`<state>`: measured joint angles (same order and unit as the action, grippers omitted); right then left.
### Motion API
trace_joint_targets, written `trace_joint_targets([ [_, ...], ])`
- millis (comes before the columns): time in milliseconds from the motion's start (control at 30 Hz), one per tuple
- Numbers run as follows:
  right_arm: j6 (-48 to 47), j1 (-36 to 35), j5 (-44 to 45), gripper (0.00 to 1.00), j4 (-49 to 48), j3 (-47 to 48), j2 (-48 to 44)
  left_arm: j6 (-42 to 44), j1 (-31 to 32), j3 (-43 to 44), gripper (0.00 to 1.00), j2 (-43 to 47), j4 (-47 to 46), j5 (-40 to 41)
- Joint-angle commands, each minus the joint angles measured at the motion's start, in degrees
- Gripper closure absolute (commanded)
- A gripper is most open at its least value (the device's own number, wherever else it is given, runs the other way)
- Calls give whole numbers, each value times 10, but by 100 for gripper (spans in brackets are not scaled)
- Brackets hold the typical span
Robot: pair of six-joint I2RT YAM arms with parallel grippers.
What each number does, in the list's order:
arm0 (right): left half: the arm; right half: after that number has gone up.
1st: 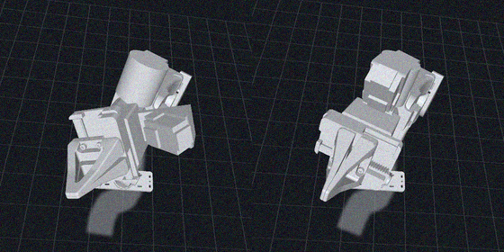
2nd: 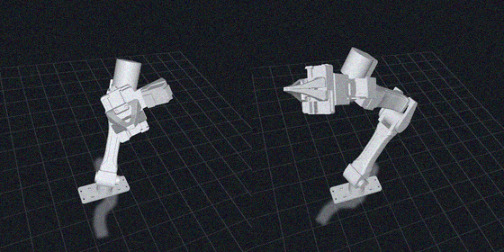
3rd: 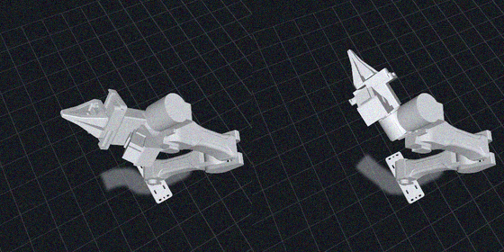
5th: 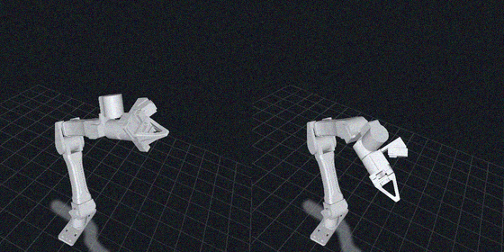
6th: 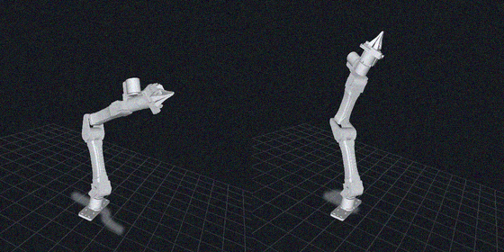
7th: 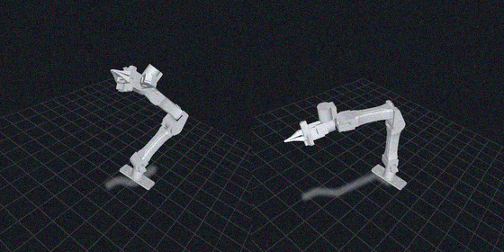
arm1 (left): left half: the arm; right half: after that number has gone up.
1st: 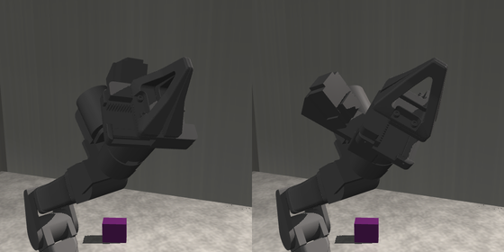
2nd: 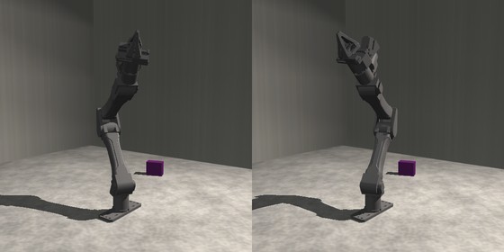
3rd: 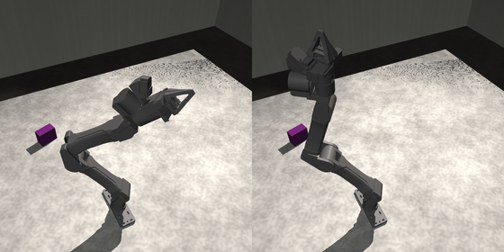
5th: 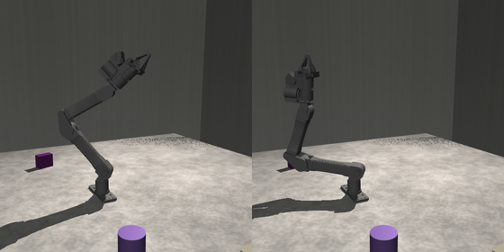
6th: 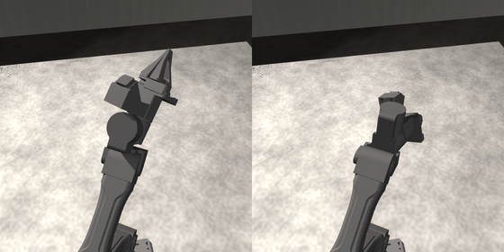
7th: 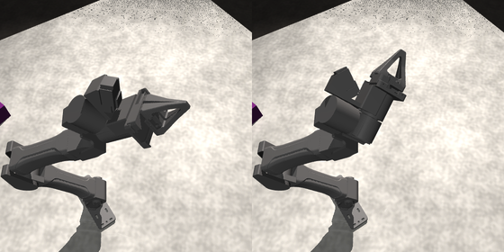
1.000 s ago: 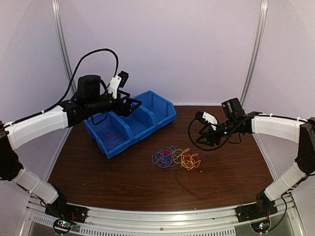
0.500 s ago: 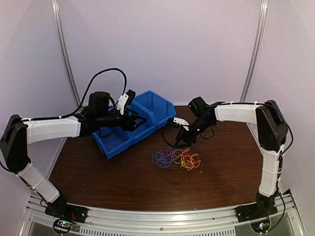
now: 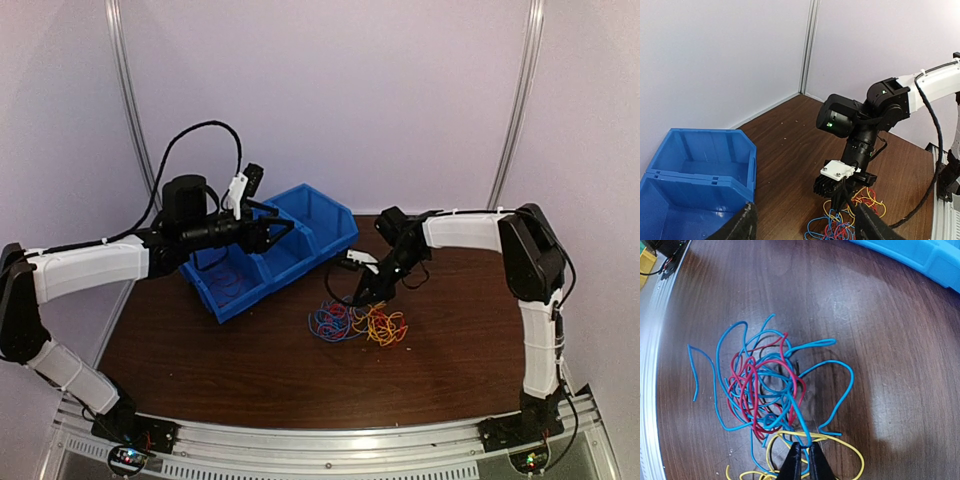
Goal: Untangle the cables
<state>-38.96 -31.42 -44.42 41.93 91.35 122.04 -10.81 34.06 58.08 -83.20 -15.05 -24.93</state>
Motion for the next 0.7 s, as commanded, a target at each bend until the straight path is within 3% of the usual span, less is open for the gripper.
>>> trace_joint_targets([
  [0,-2,2,-51,98,-4,-21,-46,-9,-3,-8,33,-5,-38,-16],
  [200,4,1,-68,100,-13,-46,-115,-12,4,-18,36,-31,-52,-5],
  [500,18,2,-65,100,-15,-63,-138,-5,13,-8,36,-54,-35,10],
  [667,44,2,-67,100,-26,-72,-207,9,32,-20,37,-68,-64,-47],
])
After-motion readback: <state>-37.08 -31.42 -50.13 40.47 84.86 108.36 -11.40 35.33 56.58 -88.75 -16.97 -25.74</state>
